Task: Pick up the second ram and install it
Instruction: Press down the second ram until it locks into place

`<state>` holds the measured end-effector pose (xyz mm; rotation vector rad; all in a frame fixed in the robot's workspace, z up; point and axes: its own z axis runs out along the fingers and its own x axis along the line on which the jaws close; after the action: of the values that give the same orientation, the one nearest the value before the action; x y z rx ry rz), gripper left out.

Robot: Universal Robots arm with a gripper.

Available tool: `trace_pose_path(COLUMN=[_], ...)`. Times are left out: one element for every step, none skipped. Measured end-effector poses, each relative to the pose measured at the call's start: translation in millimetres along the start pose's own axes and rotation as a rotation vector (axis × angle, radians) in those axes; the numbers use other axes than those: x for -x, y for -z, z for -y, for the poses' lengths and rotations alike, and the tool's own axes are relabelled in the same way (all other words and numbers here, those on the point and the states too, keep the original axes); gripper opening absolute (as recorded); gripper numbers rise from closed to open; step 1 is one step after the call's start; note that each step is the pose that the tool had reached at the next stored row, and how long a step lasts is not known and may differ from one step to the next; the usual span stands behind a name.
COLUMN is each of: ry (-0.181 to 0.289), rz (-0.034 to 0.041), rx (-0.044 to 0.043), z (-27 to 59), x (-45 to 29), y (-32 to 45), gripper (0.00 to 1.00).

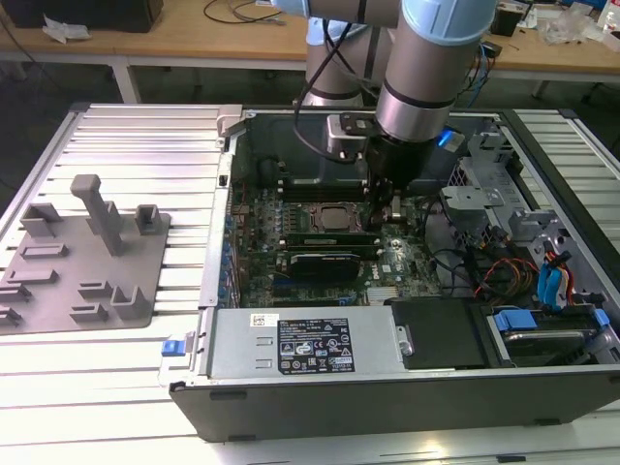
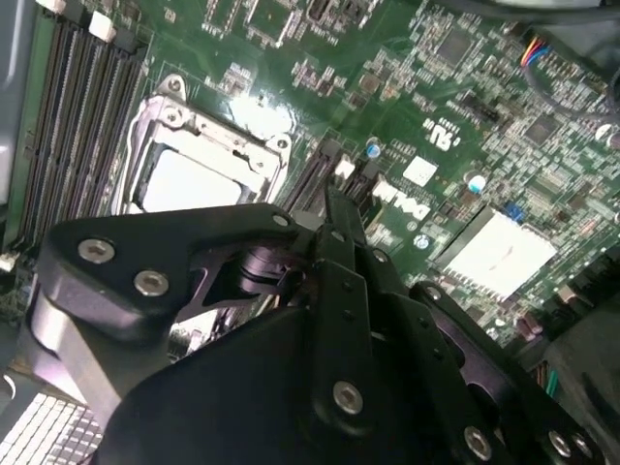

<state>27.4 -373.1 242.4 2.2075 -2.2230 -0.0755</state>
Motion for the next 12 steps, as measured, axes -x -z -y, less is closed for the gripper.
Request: trace_pose_path(ry=[0.000, 0.000, 0.000, 0.000, 0.000, 0.000, 0.000, 0.000, 0.000, 0.000, 0.000, 0.000], rz=[0.0000, 0.0002, 0.0001, -0.0001, 0.0002, 0.0003, 0.0002, 0.0001, 0.0001, 0.0003, 0.0002, 0.0001], rx=[0.0000, -0.0001, 0.0000, 0.0000, -0.0001, -0.0002, -0.0001, -0.0001, -0.0001, -0.0001, -0.0001, -0.0001], z=[-8.1, -16.1, -25.9, -35.9, -47.1, -57.0, -61.0, -65.3, -73.7, -76.8, -76.9, -77.0], x=[-0.1, -0.1, -0.3, -0.3, -0.4, -0.4, -0.5, -0.5, -0.6, -0.6, -0.6, -0.6], y=[-0.5, -1.1, -1.6, -2.0, -2.9, -3.6, -3.8, -4.1, -4.6, -4.9, -4.9, -4.9], gripper=[0.08, 0.08, 0.08, 0.08, 0.08, 0.08, 0.08, 0.08, 0.08, 0.08, 0.08, 0.08])
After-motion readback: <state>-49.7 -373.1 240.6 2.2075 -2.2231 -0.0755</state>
